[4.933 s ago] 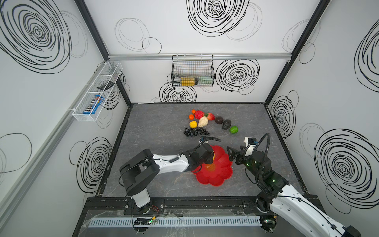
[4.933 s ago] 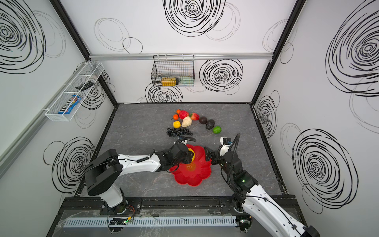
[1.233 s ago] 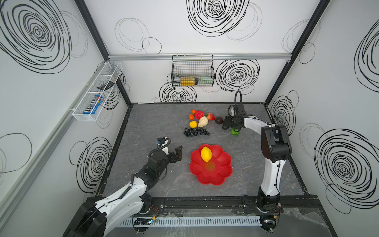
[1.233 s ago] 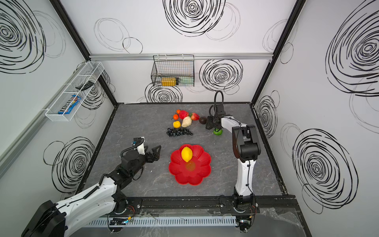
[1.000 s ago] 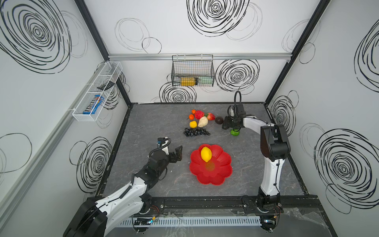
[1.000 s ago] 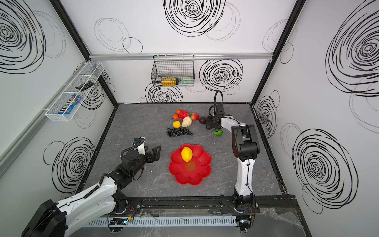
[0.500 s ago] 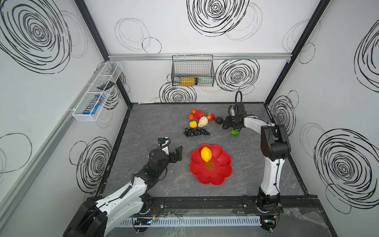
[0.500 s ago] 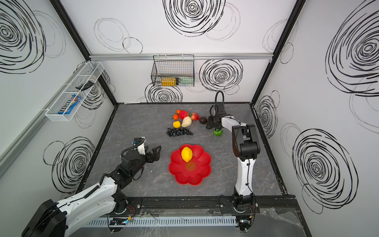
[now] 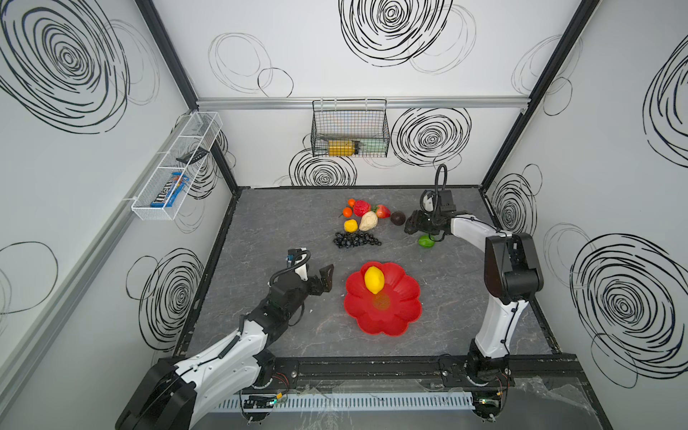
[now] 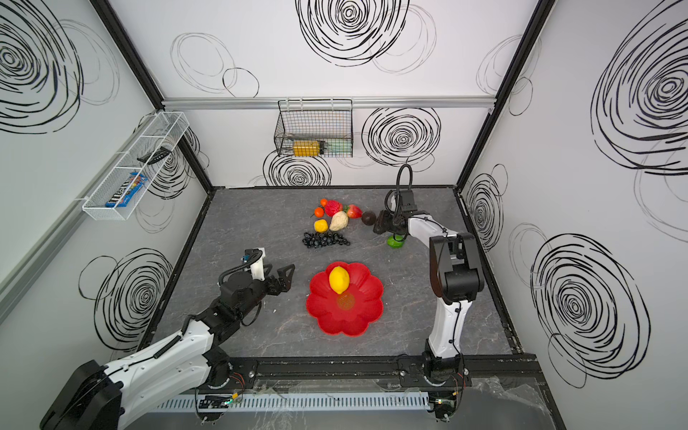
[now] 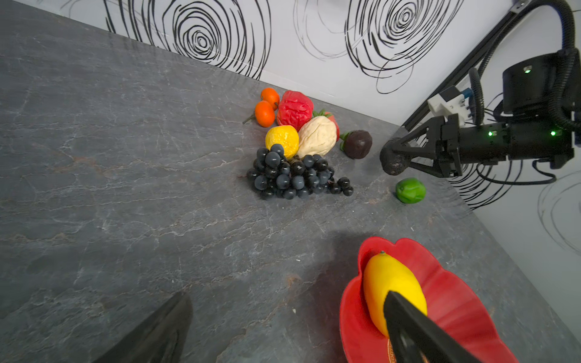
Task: Arrange fruit in a fruit bowl
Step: Pick up the fruit from the top-right of the table.
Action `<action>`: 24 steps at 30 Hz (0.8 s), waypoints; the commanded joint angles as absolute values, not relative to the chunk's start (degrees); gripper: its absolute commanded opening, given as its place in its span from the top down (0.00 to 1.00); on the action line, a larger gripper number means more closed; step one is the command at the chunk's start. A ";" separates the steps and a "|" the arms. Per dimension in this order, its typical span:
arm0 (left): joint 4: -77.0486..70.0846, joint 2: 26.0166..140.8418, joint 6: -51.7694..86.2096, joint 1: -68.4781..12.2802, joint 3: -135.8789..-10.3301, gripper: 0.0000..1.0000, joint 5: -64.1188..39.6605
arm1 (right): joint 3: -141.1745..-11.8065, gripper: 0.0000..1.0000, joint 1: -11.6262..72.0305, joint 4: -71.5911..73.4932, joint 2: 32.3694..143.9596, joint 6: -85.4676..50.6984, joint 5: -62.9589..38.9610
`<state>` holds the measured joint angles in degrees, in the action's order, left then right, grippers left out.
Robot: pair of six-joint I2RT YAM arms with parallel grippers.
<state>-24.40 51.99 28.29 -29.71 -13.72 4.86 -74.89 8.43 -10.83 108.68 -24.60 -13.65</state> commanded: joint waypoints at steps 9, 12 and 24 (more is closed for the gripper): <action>-48.55 58.77 18.83 -45.61 -16.87 0.01 7.53 | -58.03 0.40 8.50 2.66 92.25 -38.65 -30.58; -55.77 64.84 14.94 -49.63 -19.43 0.00 8.17 | -53.28 0.40 9.51 6.72 88.49 -44.01 -33.79; -70.90 82.43 7.44 -53.31 -25.83 0.02 6.83 | -40.07 0.39 19.51 18.29 73.49 -60.14 -35.17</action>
<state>-62.54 80.95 10.59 -52.71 -24.05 6.24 -41.19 17.28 12.56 76.20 -54.48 -34.44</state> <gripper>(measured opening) 0.985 0.608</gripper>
